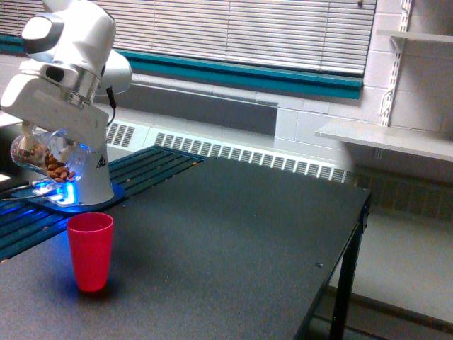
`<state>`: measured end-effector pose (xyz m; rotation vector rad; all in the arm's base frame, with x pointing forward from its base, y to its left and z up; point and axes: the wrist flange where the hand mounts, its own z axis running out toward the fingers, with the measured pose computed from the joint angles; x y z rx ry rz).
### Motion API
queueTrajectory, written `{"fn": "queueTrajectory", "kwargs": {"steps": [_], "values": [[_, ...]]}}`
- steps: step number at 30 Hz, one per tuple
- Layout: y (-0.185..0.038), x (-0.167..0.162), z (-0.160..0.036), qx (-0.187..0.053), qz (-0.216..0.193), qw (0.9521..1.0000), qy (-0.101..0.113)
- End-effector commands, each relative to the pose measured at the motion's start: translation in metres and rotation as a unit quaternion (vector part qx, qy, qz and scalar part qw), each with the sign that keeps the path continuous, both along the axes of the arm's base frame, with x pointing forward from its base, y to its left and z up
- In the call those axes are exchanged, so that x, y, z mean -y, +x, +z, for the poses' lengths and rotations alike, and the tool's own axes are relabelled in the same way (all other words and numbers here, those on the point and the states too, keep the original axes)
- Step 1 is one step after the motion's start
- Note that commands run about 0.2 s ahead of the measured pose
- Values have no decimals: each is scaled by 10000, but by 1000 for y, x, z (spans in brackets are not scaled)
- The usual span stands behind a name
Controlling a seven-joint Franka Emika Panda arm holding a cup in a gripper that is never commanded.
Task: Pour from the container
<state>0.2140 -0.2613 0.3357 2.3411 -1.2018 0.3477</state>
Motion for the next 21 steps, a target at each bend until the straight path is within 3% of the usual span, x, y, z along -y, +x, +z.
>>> {"fn": "queueTrajectory", "kwargs": {"steps": [1,21], "values": [[7,-4,-3,-80,62,9999,-61],[10,-4,-8,-354,229,9989,-184]]}}
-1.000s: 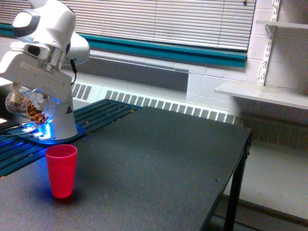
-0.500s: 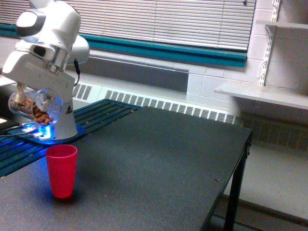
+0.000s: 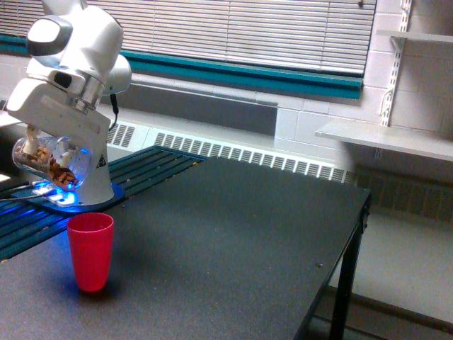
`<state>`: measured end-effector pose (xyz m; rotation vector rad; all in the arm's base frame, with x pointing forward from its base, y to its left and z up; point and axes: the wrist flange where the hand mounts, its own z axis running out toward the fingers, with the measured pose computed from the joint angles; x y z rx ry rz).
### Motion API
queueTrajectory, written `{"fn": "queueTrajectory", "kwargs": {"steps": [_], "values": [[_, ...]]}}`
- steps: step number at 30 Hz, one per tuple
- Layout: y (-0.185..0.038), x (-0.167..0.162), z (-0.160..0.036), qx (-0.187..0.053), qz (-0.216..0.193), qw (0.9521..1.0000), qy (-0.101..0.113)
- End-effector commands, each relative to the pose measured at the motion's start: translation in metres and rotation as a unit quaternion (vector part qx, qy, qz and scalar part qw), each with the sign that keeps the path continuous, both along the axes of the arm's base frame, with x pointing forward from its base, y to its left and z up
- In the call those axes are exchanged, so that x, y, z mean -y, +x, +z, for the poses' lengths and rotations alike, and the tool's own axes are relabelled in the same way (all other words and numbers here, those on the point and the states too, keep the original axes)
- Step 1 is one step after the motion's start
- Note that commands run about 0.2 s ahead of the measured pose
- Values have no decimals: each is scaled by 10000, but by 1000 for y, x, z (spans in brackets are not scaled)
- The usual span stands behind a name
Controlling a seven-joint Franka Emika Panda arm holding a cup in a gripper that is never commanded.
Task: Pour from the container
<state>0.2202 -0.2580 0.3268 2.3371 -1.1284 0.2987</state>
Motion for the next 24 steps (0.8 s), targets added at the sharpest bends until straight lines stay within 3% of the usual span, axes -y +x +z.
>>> {"fn": "queueTrajectory", "kwargs": {"steps": [1,24], "values": [[4,-1,1,-66,85,9999,-71],[6,-2,-1,-262,228,9992,-175]]}}
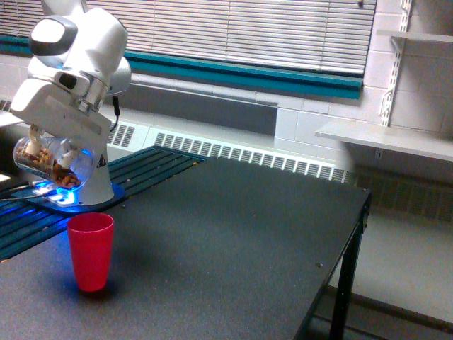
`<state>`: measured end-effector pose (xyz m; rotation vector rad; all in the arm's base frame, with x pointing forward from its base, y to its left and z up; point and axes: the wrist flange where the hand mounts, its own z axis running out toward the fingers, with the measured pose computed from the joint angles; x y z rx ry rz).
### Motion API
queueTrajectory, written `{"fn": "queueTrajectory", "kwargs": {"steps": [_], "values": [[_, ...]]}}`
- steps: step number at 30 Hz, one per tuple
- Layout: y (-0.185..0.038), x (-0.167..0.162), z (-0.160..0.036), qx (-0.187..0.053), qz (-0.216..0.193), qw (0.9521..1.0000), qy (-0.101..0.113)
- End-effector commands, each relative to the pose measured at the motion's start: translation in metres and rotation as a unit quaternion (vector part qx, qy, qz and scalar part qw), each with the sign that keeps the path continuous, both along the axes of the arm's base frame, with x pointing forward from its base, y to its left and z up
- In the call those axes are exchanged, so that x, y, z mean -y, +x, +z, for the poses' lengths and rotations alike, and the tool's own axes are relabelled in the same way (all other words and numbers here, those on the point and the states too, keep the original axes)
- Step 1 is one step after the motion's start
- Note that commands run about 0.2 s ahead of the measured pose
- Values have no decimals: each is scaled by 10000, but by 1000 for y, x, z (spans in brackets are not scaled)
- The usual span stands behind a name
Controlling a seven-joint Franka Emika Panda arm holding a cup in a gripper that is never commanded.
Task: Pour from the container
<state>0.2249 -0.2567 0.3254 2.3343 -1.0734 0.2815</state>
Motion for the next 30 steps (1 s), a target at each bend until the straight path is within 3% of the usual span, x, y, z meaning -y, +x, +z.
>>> {"fn": "queueTrajectory", "kwargs": {"steps": [1,30], "values": [[1,-1,0,-118,89,9999,-76],[-2,-3,-5,-378,293,9987,-164]]}}
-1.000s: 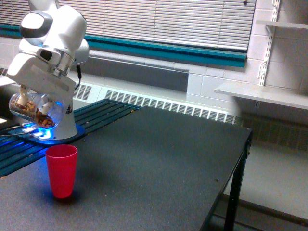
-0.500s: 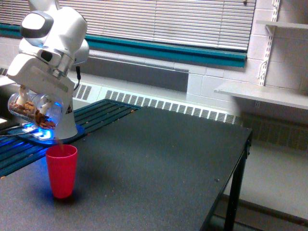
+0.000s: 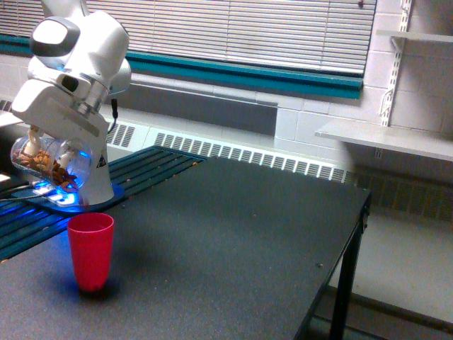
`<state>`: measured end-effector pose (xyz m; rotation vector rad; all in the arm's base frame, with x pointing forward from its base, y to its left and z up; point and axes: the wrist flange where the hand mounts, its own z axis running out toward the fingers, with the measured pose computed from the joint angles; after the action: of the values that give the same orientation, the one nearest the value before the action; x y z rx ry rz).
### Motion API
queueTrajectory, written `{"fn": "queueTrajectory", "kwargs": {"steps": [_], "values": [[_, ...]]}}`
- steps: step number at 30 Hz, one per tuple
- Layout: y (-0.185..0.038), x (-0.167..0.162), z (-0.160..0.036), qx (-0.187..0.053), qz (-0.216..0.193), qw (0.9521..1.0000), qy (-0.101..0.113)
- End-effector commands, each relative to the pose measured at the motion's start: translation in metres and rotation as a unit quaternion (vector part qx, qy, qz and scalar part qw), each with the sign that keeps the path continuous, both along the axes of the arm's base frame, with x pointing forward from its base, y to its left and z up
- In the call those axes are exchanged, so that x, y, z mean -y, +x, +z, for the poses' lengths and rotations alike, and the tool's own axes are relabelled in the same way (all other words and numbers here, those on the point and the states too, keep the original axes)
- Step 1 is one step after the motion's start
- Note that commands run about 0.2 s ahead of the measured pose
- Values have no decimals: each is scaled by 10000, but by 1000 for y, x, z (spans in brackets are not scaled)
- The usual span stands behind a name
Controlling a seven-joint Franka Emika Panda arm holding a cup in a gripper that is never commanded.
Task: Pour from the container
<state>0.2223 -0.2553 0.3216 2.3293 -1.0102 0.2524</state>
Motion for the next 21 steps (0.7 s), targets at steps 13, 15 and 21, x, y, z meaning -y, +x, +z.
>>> {"fn": "queueTrajectory", "kwargs": {"steps": [13,15,21], "values": [[0,-3,-4,-296,279,9991,-90],[0,-3,-5,-316,314,9990,-92],[0,-2,-5,-387,393,9984,-124]]}}
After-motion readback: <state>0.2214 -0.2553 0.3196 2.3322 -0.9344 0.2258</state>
